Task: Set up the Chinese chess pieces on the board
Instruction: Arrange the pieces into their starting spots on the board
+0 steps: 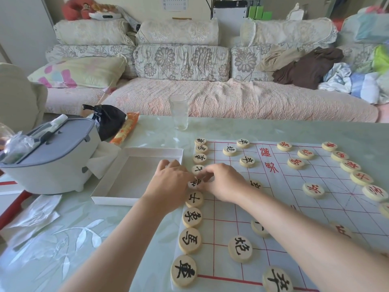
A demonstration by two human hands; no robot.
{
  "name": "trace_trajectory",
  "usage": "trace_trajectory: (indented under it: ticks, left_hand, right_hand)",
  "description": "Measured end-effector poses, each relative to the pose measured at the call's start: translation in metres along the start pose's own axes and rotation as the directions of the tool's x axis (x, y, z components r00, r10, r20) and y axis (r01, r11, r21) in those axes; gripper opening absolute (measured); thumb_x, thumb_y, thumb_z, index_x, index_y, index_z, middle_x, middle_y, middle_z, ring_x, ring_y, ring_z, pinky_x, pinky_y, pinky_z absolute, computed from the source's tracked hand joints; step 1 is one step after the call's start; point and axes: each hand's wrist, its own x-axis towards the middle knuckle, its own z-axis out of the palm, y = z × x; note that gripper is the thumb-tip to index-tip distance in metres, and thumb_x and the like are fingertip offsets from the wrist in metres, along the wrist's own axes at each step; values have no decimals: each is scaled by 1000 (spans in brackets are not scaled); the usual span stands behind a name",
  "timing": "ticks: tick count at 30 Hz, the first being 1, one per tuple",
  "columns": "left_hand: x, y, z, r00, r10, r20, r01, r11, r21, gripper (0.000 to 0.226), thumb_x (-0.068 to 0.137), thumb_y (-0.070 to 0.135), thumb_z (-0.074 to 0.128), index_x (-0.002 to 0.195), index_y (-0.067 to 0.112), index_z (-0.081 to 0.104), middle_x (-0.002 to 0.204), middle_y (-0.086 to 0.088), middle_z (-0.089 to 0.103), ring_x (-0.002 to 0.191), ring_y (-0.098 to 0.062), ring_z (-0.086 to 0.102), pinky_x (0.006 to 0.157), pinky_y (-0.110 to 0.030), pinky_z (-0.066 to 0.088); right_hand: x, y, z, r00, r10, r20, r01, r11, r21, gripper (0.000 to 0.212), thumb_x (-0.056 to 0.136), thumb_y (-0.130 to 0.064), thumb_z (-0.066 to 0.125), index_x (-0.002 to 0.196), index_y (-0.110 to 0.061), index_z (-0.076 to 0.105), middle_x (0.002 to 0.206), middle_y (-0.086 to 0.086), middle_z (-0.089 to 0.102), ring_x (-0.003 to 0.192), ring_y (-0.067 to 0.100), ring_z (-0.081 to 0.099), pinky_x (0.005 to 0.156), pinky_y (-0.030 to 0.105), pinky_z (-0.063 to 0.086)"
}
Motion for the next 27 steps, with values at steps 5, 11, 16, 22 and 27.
trace_trajectory:
  ticks: [5, 11, 16, 22, 27]
  left_hand:
    - [-5, -11, 0, 998, -47, 36, 51, 993, -110, 39, 86, 12, 54, 118, 32, 64, 115, 11, 59, 111, -16, 44, 92, -27, 39]
    - [-5, -8, -2, 1000, -27, -5, 27, 999, -40, 37, 82, 16, 58, 115, 29, 66, 113, 12, 65, 112, -19, 49, 91, -30, 35]
    - [5, 3, -2, 999, 5, 54, -4, 1000, -16, 26, 88, 35, 58, 113, 34, 66, 113, 14, 65, 112, -15, 45, 94, -29, 31]
    - [9, -2, -3, 996, -60, 71, 62, 998, -18, 33, 86, 39, 61, 119, 36, 61, 107, 11, 66, 111, -15, 44, 93, -25, 31]
    - [9, -3, 0, 997, -45, 70, 47, 998, -29, 31, 86, 32, 61, 117, 35, 62, 102, 12, 66, 108, -15, 45, 90, -25, 33]
  right_hand:
    - [1, 4, -3, 1000, -22, -7, 22, 999, -35, 14, 87, -36, 68, 100, -39, 70, 98, -16, 67, 95, 10, 63, 88, 34, 53]
    - [-1, -1, -1, 1000, -9, -9, 9, 1000, -12, 33, 78, -53, 76, 106, -38, 68, 97, -19, 65, 92, 6, 61, 78, 26, 46]
    - [1, 2, 0, 1000, -15, -13, 15, 1000, 14, 25, 78, -51, 77, 97, -38, 69, 99, -18, 67, 89, 7, 63, 81, 29, 51]
    - [3, 4, -1, 999, -36, 3, 36, 999, -19, 20, 87, -39, 69, 108, -39, 69, 107, -19, 66, 91, 8, 61, 85, 31, 51]
    - [5, 6, 0, 999, -43, 8, 43, 999, -1, 23, 84, -38, 74, 106, -41, 70, 105, -20, 66, 75, -2, 55, 72, 25, 45]
